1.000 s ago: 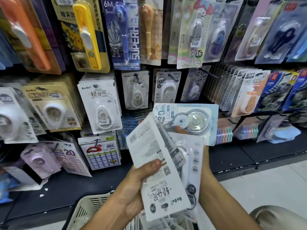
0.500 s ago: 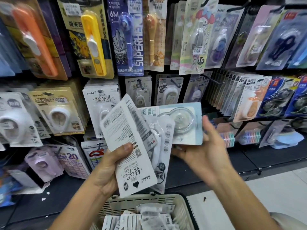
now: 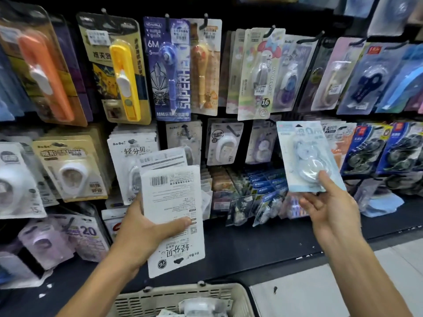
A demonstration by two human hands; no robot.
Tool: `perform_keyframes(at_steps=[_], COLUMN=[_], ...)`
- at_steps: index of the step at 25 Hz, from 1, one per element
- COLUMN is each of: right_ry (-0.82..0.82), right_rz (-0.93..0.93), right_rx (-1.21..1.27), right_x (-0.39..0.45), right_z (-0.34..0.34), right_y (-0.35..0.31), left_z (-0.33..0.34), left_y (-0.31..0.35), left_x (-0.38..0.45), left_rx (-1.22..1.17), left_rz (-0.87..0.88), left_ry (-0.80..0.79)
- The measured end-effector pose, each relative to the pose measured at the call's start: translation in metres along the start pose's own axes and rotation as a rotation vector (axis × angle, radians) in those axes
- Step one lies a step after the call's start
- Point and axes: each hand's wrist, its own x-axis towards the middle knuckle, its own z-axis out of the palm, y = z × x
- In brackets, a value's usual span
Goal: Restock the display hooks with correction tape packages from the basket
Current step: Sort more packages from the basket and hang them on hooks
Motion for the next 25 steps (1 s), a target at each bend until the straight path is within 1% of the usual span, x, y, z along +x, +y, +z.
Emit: perform_keyframes(at_steps=[1, 2, 3, 6, 7, 8, 9, 10, 11, 13, 14, 15, 16, 17, 18, 19, 20, 21, 23, 25], right_ry=[0.051, 0.089, 0.112, 0.113, 0.118, 0.124, 0.119, 0.105, 0.094, 0.11, 0.12, 0.078, -0.05, -0.266, -0.516, -0.711, -0.813, -0.813, -0.684, -0.57], right_rz=[0.022, 0.046, 0.064, 0.084, 0.081, 0.087, 0.112, 0.155, 0.208, 0.284, 0.271, 0.221, 0.17, 0.144, 0.174, 0.229, 0.263, 0.251, 0.211, 0.216], right_rx=[-0.019, -0.034, -0.042, -0.069, -0.077, -0.082, -0.082, -0.076, -0.066, -0.078, -0.139, -0.23, -0.315, -0.383, -0.436, -0.477, -0.506, -0.535, -0.586, -0.628], right_x=[0.002, 0.003, 0.003, 0.01, 0.013, 0.015, 0.016, 0.017, 0.019, 0.02, 0.016, 0.006, -0.007, -0.023, -0.039, -0.052, -0.06, -0.063, -0.063, -0.062], right_z=[-0.003, -0.005, -0.005, -0.003, -0.002, -0.002, -0.002, -0.002, -0.002, -0.002, 0.0, 0.005, 0.012, 0.019, 0.026, 0.033, 0.037, 0.04, 0.043, 0.043], right_y=[0.003, 0.007, 0.01, 0.014, 0.014, 0.014, 0.016, 0.018, 0.02, 0.025, 0.027, 0.029, 0.034, 0.041, 0.048, 0.056, 0.064, 0.07, 0.077, 0.08], left_z=[0.0, 0.0, 0.001, 0.006, 0.009, 0.01, 0.011, 0.01, 0.009, 0.008, 0.009, 0.009, 0.011, 0.012, 0.013, 0.014, 0.014, 0.014, 0.012, 0.011], left_y=[-0.002, -0.001, 0.001, -0.005, -0.007, -0.01, -0.01, -0.009, -0.008, -0.008, -0.009, -0.01, -0.01, -0.01, -0.01, -0.011, -0.011, -0.012, -0.014, -0.014], left_x=[0.0, -0.001, -0.002, -0.004, -0.005, -0.007, -0.007, -0.006, -0.006, -0.004, -0.002, 0.0, 0.002, 0.002, 0.002, 0.001, 0.001, 0.001, -0.001, -0.003], left_rx=[0.127, 0.263, 0.409, 0.809, 0.885, 0.927, 0.928, 0.873, 0.758, 0.39, 0.18, -0.012, -0.169, -0.28, -0.362, -0.429, -0.477, -0.508, -0.529, -0.528], left_rz=[0.029, 0.087, 0.161, 0.472, 0.551, 0.574, 0.542, 0.481, 0.394, 0.168, 0.059, -0.039, -0.116, -0.174, -0.212, -0.234, -0.252, -0.268, -0.304, -0.324], left_ry=[0.066, 0.097, 0.094, 0.116, 0.123, 0.121, 0.103, 0.082, 0.061, 0.026, 0.015, 0.001, -0.024, -0.059, -0.096, -0.128, -0.15, -0.17, -0.224, -0.295])
